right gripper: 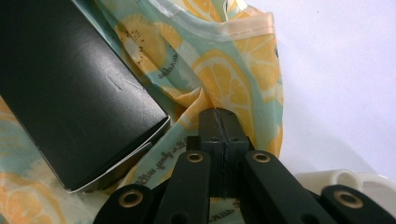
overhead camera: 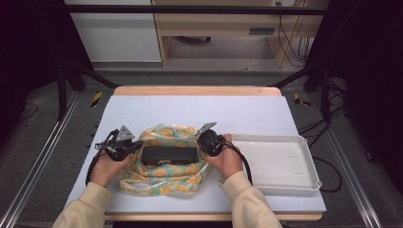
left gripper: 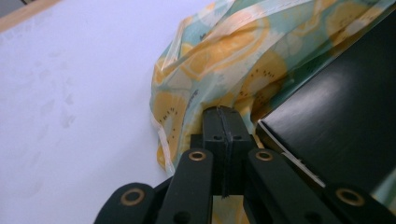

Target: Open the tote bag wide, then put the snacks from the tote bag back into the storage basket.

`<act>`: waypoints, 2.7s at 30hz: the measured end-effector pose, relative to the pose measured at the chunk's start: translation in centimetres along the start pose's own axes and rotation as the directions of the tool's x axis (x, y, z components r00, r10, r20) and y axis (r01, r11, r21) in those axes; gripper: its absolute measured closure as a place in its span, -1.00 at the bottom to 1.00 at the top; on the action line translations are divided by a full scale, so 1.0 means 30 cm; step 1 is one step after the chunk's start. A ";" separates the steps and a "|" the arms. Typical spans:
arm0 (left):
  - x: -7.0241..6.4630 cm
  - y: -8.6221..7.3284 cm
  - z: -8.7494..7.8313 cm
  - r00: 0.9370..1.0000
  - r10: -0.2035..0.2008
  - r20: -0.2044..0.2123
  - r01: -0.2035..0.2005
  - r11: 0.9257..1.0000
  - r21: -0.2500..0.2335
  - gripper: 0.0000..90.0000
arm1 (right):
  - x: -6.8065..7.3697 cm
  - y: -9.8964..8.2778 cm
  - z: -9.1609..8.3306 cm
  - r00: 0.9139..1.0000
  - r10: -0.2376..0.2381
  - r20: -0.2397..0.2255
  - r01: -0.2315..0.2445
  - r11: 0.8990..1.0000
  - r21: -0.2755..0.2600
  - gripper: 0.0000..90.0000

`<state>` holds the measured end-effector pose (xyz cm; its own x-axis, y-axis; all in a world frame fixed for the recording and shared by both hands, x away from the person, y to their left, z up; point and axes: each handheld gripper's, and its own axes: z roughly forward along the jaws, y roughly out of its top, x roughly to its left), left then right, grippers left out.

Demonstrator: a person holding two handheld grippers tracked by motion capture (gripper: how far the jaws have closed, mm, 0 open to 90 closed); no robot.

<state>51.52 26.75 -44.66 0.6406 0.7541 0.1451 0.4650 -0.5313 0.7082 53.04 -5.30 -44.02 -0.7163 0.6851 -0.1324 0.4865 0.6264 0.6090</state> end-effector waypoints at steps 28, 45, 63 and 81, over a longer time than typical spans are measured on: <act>-0.004 -0.013 -0.146 0.999 -0.029 0.017 0.031 0.993 -0.114 0.93 | 0.021 -0.112 -0.193 0.997 0.079 -0.009 -0.079 0.968 -0.239 0.94; -0.028 0.019 -0.172 0.996 0.064 0.055 -0.055 0.989 -0.138 -0.35 | 0.027 -0.230 -0.269 0.980 0.150 0.133 -0.108 0.954 -0.279 -0.46; -0.085 0.204 -0.137 0.931 0.327 0.164 -0.332 0.943 0.008 -0.72 | 0.015 -0.411 -0.389 0.950 0.223 0.219 -0.149 0.939 -0.311 -0.80; -0.086 0.318 -0.154 0.832 0.480 0.278 -0.527 0.840 0.128 -0.51 | 0.012 -0.434 -0.388 0.931 0.217 0.292 -0.135 0.951 -0.278 -0.78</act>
<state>51.48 21.53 -35.07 0.9262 0.2651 0.2682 0.1310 -0.8931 0.4304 40.63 -17.54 -42.88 -0.4156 0.8828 -0.2189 0.4200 0.3997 0.8148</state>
